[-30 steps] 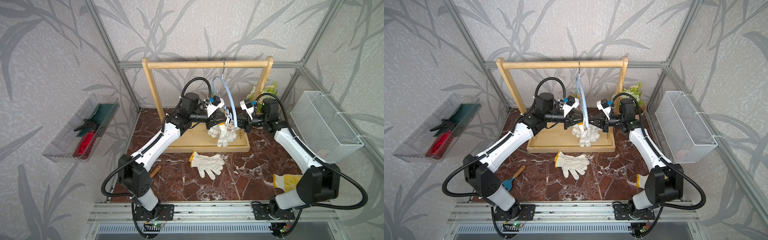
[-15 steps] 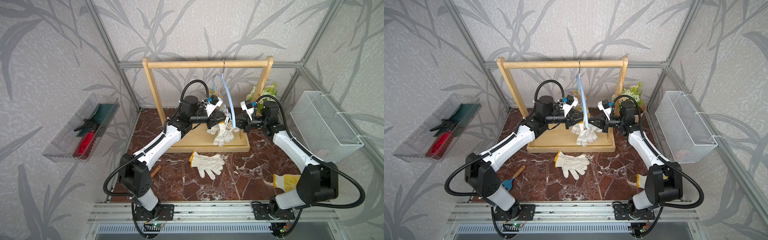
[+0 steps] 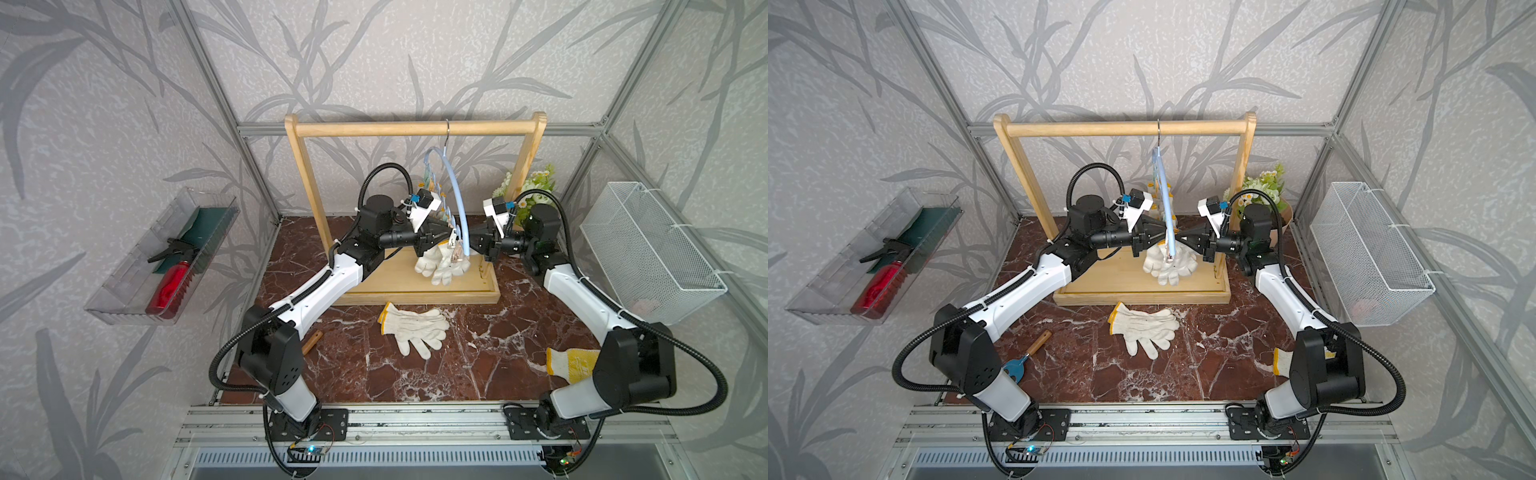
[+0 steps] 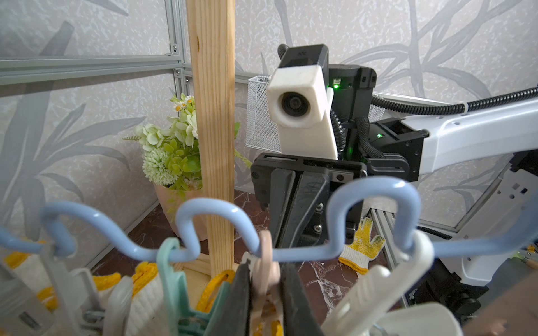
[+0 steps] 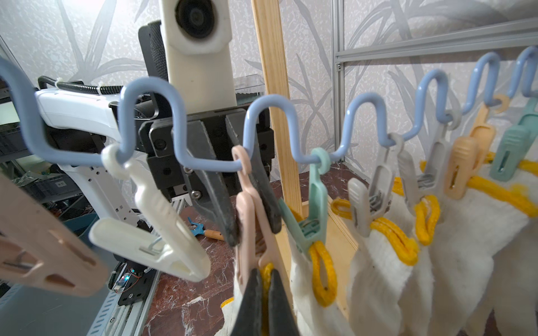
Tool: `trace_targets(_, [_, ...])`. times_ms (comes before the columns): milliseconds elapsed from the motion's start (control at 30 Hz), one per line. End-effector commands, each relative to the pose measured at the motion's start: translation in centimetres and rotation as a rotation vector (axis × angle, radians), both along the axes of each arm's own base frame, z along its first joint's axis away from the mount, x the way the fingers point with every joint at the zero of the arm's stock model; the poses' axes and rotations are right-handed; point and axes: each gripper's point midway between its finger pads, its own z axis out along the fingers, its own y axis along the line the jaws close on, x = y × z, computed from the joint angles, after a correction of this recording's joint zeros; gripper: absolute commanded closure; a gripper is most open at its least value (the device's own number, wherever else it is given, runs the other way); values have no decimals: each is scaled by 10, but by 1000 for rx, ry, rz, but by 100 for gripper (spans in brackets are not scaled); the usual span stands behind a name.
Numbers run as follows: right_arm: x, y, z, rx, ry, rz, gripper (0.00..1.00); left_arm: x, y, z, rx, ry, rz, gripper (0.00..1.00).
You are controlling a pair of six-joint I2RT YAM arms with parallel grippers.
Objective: Clip the gloves onto a hanger to dry
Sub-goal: Clamp the glove onto the hanger.
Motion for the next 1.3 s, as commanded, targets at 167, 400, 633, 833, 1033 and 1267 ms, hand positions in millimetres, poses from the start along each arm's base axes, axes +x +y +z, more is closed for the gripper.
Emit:
trace_targets(167, [-14,-1,30,37,-108,-3,100,5,0,2,-37,68,39,100])
trace_targets(400, [-14,-1,29,39,-92,-2,100,2,2,2,-31,70,41,79])
trace_targets(633, [-10,0,21,40,-61,-4,95,-1,12,4,0,68,81,61])
trace_targets(833, [-9,0,17,43,-47,-5,90,-2,22,5,25,72,125,54])
trace_targets(1033, [-10,-1,10,37,-21,-15,71,-4,37,5,42,83,177,46])
trace_targets(1267, [-11,-9,-17,-11,41,-122,50,-15,65,-7,60,93,294,40])
